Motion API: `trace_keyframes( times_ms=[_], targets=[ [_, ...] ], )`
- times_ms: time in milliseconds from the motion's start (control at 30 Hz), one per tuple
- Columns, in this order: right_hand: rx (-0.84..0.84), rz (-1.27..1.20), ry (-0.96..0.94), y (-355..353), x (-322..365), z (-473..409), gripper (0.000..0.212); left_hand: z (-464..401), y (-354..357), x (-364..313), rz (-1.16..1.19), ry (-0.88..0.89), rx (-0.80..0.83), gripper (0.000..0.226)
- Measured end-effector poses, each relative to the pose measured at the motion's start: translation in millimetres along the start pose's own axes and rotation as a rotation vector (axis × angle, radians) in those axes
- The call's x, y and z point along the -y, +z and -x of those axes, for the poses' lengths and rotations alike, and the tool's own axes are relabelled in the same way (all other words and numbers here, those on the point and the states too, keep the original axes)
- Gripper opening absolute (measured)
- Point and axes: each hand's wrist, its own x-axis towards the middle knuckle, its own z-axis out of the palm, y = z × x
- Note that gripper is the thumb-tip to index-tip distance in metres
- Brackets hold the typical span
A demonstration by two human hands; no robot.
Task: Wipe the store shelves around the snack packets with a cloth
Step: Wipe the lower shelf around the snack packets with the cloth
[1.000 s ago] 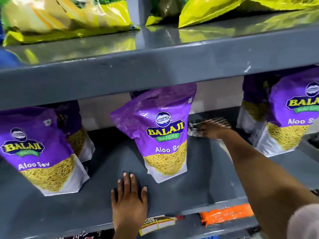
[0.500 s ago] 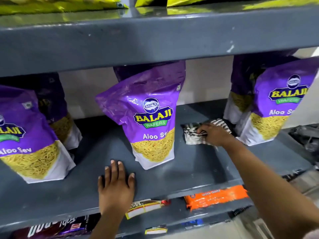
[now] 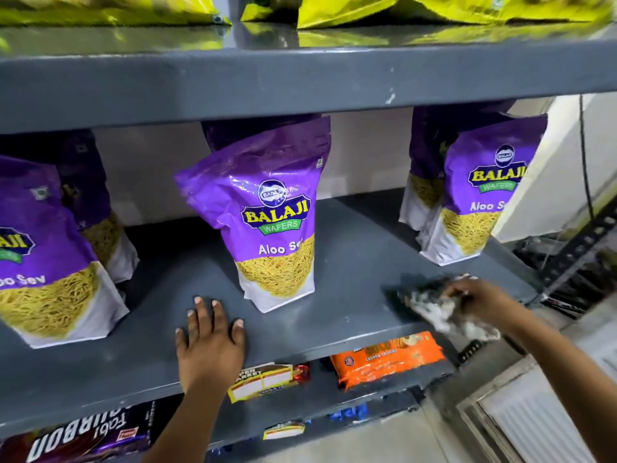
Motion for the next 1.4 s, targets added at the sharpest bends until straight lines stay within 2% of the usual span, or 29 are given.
trace_keyframes(
  times_ms=[67,100,133,267,367,400,467,600,733,800,900,1000,1100,1267,1400],
  targets=[
    [-0.062,-0.119,0.04,-9,28,-6,0.055,0,1,1,0.004,-0.003,0.0,0.059],
    [-0.084,-0.072,0.003,-5,49,-8,0.035,1,1,1,0.004,-0.002,0.001,0.059],
    [-0.08,-0.008,-0.029,4,68,-10,0.03,1,1,1,0.003,-0.002,-0.001,0.059],
    [-0.014,0.261,-0.111,91,118,4,0.038,1,1,3,0.009,-0.003,-0.011,0.059],
    [0.061,0.305,-0.21,142,122,14,0.072,0,1,2,0.024,-0.001,-0.01,0.058],
    [0.053,0.295,-0.21,145,116,12,0.081,-1,2,3,0.022,-0.003,-0.013,0.058],
    [0.012,0.292,-0.192,138,98,2,0.084,-2,4,4,0.013,-0.01,-0.034,0.059],
    [-0.086,0.312,-0.086,109,46,-8,0.062,-1,7,5,0.003,-0.015,-0.03,0.056],
    [-0.192,0.339,0.03,65,-21,-15,0.059,-3,7,4,-0.011,-0.014,-0.047,0.055],
    [-0.248,0.292,0.12,39,-52,-16,0.047,-4,8,4,-0.015,-0.017,-0.045,0.056],
    [-0.294,0.264,0.264,8,-91,-20,0.047,-4,8,3,-0.018,-0.013,-0.053,0.056],
    [-0.272,0.294,0.357,1,-102,-29,0.05,-4,7,3,-0.026,-0.004,-0.058,0.057],
    [-0.261,0.332,0.362,10,-87,-28,0.052,-3,6,2,-0.037,-0.008,-0.049,0.058],
    [-0.226,0.317,0.16,58,-19,4,0.053,-3,2,1,-0.04,-0.003,0.026,0.059],
    [-0.114,0.335,0.025,114,60,33,0.069,1,-3,19,-0.068,0.147,0.062,0.064]
  ],
)
